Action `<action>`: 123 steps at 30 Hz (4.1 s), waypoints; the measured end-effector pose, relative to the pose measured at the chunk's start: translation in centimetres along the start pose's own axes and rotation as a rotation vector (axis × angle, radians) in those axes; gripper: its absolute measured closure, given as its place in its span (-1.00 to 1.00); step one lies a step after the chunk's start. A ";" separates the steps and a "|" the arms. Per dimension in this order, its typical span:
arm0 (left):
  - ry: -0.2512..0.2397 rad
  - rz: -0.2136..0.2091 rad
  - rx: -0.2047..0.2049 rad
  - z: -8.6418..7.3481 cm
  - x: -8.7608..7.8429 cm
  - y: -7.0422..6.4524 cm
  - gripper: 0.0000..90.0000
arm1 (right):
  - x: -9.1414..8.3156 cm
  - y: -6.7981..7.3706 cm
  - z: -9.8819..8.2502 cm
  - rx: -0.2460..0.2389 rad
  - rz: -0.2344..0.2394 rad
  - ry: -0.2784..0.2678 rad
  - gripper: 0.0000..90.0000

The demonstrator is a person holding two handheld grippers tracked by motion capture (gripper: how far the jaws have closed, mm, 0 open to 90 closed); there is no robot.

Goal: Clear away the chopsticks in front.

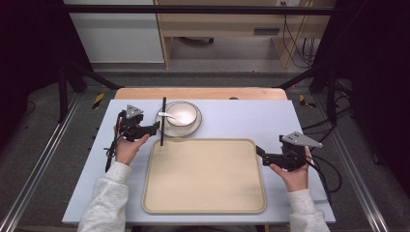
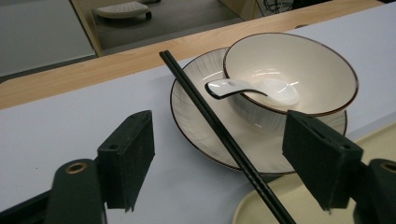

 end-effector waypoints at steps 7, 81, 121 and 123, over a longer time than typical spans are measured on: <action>0.041 0.003 0.000 -1.0 2.1 -0.2 -0.22 | -0.1 0.0 0.0 0.008 0.003 -0.001 -0.92; 0.150 -0.012 0.004 -1.3 7.4 -0.5 0.81 | 0.1 -0.1 -0.3 -0.008 0.000 0.013 -0.90; 0.083 0.061 -0.111 -2.4 0.5 1.2 0.91 | -0.3 -0.5 0.0 0.001 -0.015 0.000 -0.94; 0.080 0.071 -0.112 -2.5 -0.1 1.2 0.91 | -0.4 -0.4 0.0 0.004 -0.016 0.000 -0.94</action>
Point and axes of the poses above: each handheld gripper's, and its own axes: x roughly forward along the jaws, z roughly out of its top, y roughly to its left, the point moved 8 cm from there along x, roughly forward along the jaws, and after that the axes turned 12 degrees about x, right-handed, at the moved point
